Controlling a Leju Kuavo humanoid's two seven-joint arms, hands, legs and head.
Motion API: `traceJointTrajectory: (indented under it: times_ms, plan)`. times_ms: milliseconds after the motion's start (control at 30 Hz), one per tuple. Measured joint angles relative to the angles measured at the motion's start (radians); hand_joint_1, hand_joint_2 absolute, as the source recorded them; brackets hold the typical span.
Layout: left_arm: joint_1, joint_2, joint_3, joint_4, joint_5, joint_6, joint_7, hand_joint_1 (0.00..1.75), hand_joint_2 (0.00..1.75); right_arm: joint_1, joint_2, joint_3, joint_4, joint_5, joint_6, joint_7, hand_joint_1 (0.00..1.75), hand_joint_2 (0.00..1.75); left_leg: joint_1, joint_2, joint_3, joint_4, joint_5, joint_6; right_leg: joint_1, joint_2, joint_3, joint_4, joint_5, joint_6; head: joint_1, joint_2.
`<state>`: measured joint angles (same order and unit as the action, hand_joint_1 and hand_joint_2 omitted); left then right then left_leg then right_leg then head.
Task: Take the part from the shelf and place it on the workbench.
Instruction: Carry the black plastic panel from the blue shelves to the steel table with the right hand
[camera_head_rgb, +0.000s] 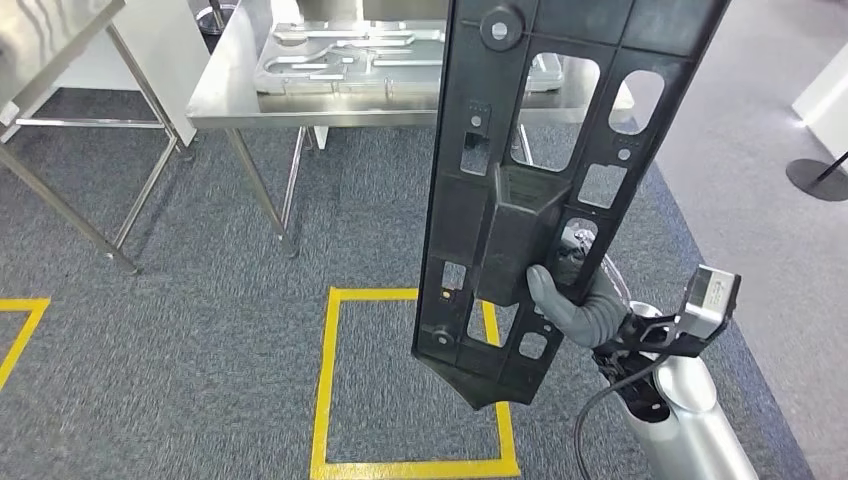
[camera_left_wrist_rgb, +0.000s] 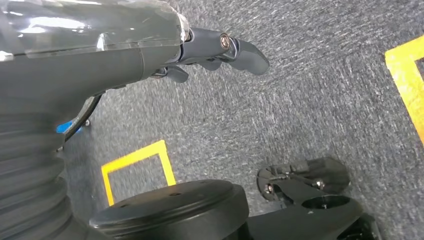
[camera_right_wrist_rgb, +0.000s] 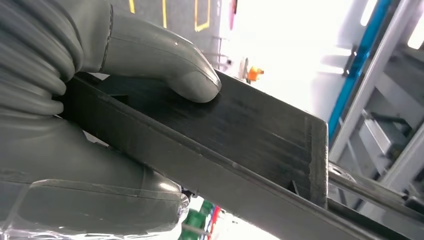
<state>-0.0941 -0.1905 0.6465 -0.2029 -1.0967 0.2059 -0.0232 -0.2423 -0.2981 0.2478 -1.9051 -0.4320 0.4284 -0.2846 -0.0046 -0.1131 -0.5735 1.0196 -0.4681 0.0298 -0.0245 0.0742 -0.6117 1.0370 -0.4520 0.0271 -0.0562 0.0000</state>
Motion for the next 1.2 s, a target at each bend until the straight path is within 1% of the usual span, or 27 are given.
traceJointTrajectory:
  times_ms: [33, 67, 100, 133, 167, 233, 267, 300, 333, 367, 433, 467, 500, 567, 600, 667, 733, 767, 800, 833, 867, 933, 967, 1000, 1033, 1133, 1200]
  plan:
    - [0.000, 0.000, 0.000, 0.000, 0.001, 0.000, -0.001, 0.00, 1.75, 0.001, -0.001, 0.000, 0.002, 0.000, 0.002, 0.000, 1.75, 1.75, 0.002, -0.009, -0.004, 0.000, 0.000, -0.006, 0.001, 0.005, 0.002, -0.005, -0.004, -0.002, 0.000, 0.000]
    - [0.000, 0.001, 0.000, 0.000, 0.002, 0.001, -0.002, 0.00, 1.75, 0.001, -0.002, 0.000, 0.004, -0.001, 0.002, 0.000, 1.75, 1.75, 0.004, -0.019, -0.007, -0.002, 0.000, -0.012, 0.001, -0.005, 0.004, -0.008, -0.004, -0.007, 0.000, 0.000]
    - [0.000, 0.002, 0.000, 0.000, 0.002, 0.001, -0.003, 0.00, 1.75, 0.001, -0.002, 0.000, 0.005, -0.001, 0.003, 0.000, 1.75, 1.75, 0.004, -0.019, -0.007, -0.001, -0.002, -0.017, -0.001, -0.017, 0.008, -0.012, -0.004, -0.012, 0.000, 0.000]
    - [0.001, 0.003, 0.000, 0.000, 0.001, 0.001, -0.003, 0.00, 1.75, 0.001, -0.003, 0.000, 0.006, -0.002, 0.003, -0.001, 1.75, 1.75, 0.001, -0.002, -0.010, 0.009, -0.010, -0.023, -0.003, -0.029, 0.013, -0.017, -0.005, -0.018, 0.000, 0.000]
    - [0.001, 0.004, 0.000, 0.000, 0.000, 0.001, -0.003, 0.00, 1.75, 0.001, -0.003, 0.000, 0.006, -0.003, 0.003, -0.002, 1.75, 1.75, -0.001, 0.024, -0.022, 0.038, -0.028, -0.029, -0.005, -0.043, 0.019, -0.021, -0.005, -0.024, 0.000, 0.000]
    - [-0.003, 0.004, 0.000, 0.000, 0.000, 0.001, -0.004, 0.00, 1.75, 0.002, -0.005, -0.001, 0.008, -0.005, 0.004, -0.002, 1.75, 1.75, 0.000, 0.085, -0.076, 0.155, -0.087, -0.039, -0.002, -0.072, 0.027, -0.025, -0.010, -0.033, -0.001, 0.000]
    - [-0.007, 0.004, 0.000, 0.000, 0.000, 0.000, -0.005, 0.00, 1.75, 0.002, -0.006, -0.001, 0.010, -0.007, 0.004, -0.002, 1.75, 1.75, 0.003, 0.098, -0.108, 0.220, -0.114, -0.042, 0.000, -0.087, 0.030, -0.025, -0.012, -0.034, -0.001, 0.000]
    - [-0.010, 0.005, 0.000, 0.000, 0.000, 0.000, -0.005, 0.00, 1.75, 0.002, -0.007, -0.001, 0.012, -0.008, 0.006, -0.002, 1.75, 1.75, 0.004, 0.105, -0.130, 0.264, -0.125, -0.043, 0.002, -0.102, 0.032, -0.024, -0.015, -0.035, -0.001, 0.000]
    - [-0.012, 0.005, 0.000, 0.000, -0.001, -0.001, -0.005, 0.00, 1.75, 0.002, -0.008, -0.001, 0.015, -0.010, 0.008, -0.002, 1.75, 1.75, 0.005, 0.108, -0.132, 0.271, -0.117, -0.043, 0.003, -0.116, 0.036, -0.024, -0.018, -0.035, -0.001, 0.000]
    - [-0.012, 0.005, 0.000, 0.000, -0.002, -0.002, -0.004, 0.00, 1.75, 0.001, -0.008, -0.001, 0.016, -0.012, 0.009, -0.002, 1.75, 1.75, 0.006, 0.112, -0.115, 0.238, -0.090, -0.041, 0.004, -0.129, 0.040, -0.024, -0.021, -0.034, -0.001, 0.000]
    - [-0.006, 0.006, 0.000, 0.000, -0.004, -0.004, -0.002, 0.00, 1.75, -0.002, -0.010, -0.002, 0.018, -0.015, 0.013, -0.003, 1.75, 1.75, 0.002, 0.133, -0.043, 0.101, -0.022, -0.030, 0.007, -0.148, 0.050, -0.025, -0.028, -0.030, -0.001, 0.000]
    - [-0.003, 0.008, 0.000, 0.000, -0.005, -0.004, -0.001, 0.00, 1.75, -0.004, -0.011, -0.003, 0.018, -0.017, 0.014, -0.004, 1.75, 1.75, -0.001, 0.145, -0.014, 0.042, -0.003, -0.023, 0.009, -0.154, 0.053, -0.024, -0.030, -0.026, 0.000, 0.000]
    - [0.001, 0.009, 0.000, 0.000, -0.006, -0.005, -0.001, 0.00, 1.75, -0.006, -0.012, -0.004, 0.018, -0.017, 0.014, -0.006, 1.75, 1.75, -0.005, 0.153, 0.002, 0.006, 0.004, -0.018, 0.011, -0.160, 0.053, -0.024, -0.031, -0.022, 0.000, 0.000]
    - [0.005, 0.010, 0.000, 0.000, -0.007, -0.005, -0.001, 0.00, 1.75, -0.009, -0.013, -0.007, 0.018, -0.017, 0.012, -0.009, 1.75, 1.75, -0.010, 0.149, 0.004, -0.010, 0.001, -0.012, 0.013, -0.171, 0.053, -0.026, -0.030, -0.012, 0.000, 0.000]
    - [0.006, 0.010, 0.000, 0.000, -0.007, -0.006, -0.001, 0.00, 1.75, -0.011, -0.013, -0.008, 0.017, -0.015, 0.009, -0.010, 1.75, 1.75, -0.007, 0.144, 0.005, -0.014, 0.004, -0.008, 0.012, -0.171, 0.053, -0.026, -0.031, -0.007, 0.000, 0.000]
    - [0.005, 0.010, 0.000, 0.000, -0.007, -0.005, -0.001, 0.00, 1.75, -0.013, -0.014, -0.012, 0.017, -0.011, 0.003, -0.009, 1.75, 1.75, -0.001, 0.137, 0.010, -0.024, 0.009, 0.001, 0.010, -0.138, 0.042, 0.004, -0.053, 0.002, 0.000, 0.000]
    - [0.004, 0.010, 0.000, 0.000, -0.007, -0.005, 0.000, 0.00, 1.75, -0.013, -0.017, -0.018, 0.017, -0.007, -0.001, -0.008, 1.75, 1.75, 0.000, 0.131, 0.013, -0.028, 0.011, 0.009, 0.008, -0.093, -0.012, 0.114, -0.110, 0.006, 0.000, 0.000]
    - [0.003, 0.010, 0.000, 0.000, -0.007, -0.005, 0.000, 0.00, 1.75, -0.011, -0.018, -0.020, 0.017, -0.006, -0.001, -0.007, 1.75, 1.75, -0.001, 0.129, 0.012, -0.028, 0.011, 0.011, 0.008, -0.084, -0.050, 0.186, -0.139, 0.007, 0.000, 0.000]
    - [0.003, 0.010, 0.000, 0.000, -0.007, -0.005, 0.000, 0.00, 1.75, -0.009, -0.019, -0.021, 0.018, -0.005, -0.001, -0.007, 1.75, 1.75, -0.001, 0.127, 0.013, -0.027, 0.010, 0.012, 0.008, -0.080, -0.082, 0.242, -0.152, 0.009, 0.000, 0.000]
    - [0.003, 0.010, 0.000, 0.000, -0.007, -0.005, 0.001, 0.00, 1.75, -0.007, -0.020, -0.021, 0.018, -0.005, -0.001, -0.006, 1.75, 1.75, -0.002, 0.125, 0.014, -0.026, 0.008, 0.013, 0.007, -0.080, -0.097, 0.265, -0.147, 0.010, 0.000, 0.000]
    - [0.003, 0.010, 0.000, 0.000, -0.007, -0.005, 0.001, 0.00, 1.75, -0.007, -0.021, -0.022, 0.018, -0.005, -0.001, -0.004, 1.75, 1.75, -0.002, 0.124, 0.016, -0.024, 0.006, 0.014, 0.007, -0.080, -0.094, 0.248, -0.122, 0.009, 0.000, 0.000]
    - [0.003, 0.010, 0.000, 0.000, -0.008, -0.005, 0.001, 0.00, 1.75, -0.009, -0.022, -0.024, 0.018, -0.008, -0.001, -0.001, 1.75, 1.75, -0.002, 0.125, 0.022, -0.018, -0.002, 0.009, 0.008, -0.095, -0.041, 0.122, -0.046, 0.006, 0.000, 0.000]
    - [0.004, 0.010, 0.000, 0.000, -0.009, -0.005, 0.001, 0.00, 1.75, -0.011, -0.023, -0.025, 0.018, -0.010, 0.000, 0.000, 1.75, 1.75, -0.005, 0.126, 0.023, -0.013, -0.008, 0.005, 0.011, -0.108, -0.014, 0.056, -0.019, 0.002, 0.000, 0.000]
    - [0.004, 0.011, 0.000, 0.000, -0.010, -0.005, 0.001, 0.00, 1.75, -0.013, -0.023, -0.025, 0.019, -0.013, 0.000, 0.001, 1.75, 1.75, -0.007, 0.128, 0.022, -0.009, -0.012, 0.000, 0.014, -0.118, 0.004, 0.012, -0.005, -0.003, 0.000, 0.000]
    - [0.004, 0.011, 0.000, 0.000, -0.011, -0.004, 0.001, 0.00, 1.75, -0.014, -0.024, -0.026, 0.019, -0.017, 0.001, 0.003, 1.75, 1.75, -0.010, 0.132, 0.022, -0.007, -0.015, -0.004, 0.017, -0.123, 0.009, -0.007, -0.004, -0.009, 0.000, 0.000]
    - [0.003, 0.012, 0.000, 0.000, -0.012, -0.003, 0.001, 0.00, 1.75, -0.016, -0.027, -0.027, 0.020, -0.028, 0.003, 0.006, 1.75, 1.75, -0.011, 0.143, 0.021, -0.001, -0.027, -0.018, 0.015, -0.104, 0.008, -0.013, -0.002, -0.023, 0.000, 0.000]
    - [0.002, 0.013, 0.001, 0.000, -0.011, -0.003, 0.000, 0.00, 1.75, -0.018, -0.028, -0.028, 0.020, -0.032, 0.003, 0.006, 1.75, 1.75, -0.007, 0.134, -0.004, 0.060, -0.066, -0.032, 0.010, -0.093, 0.011, -0.018, 0.000, -0.033, 0.000, 0.000]
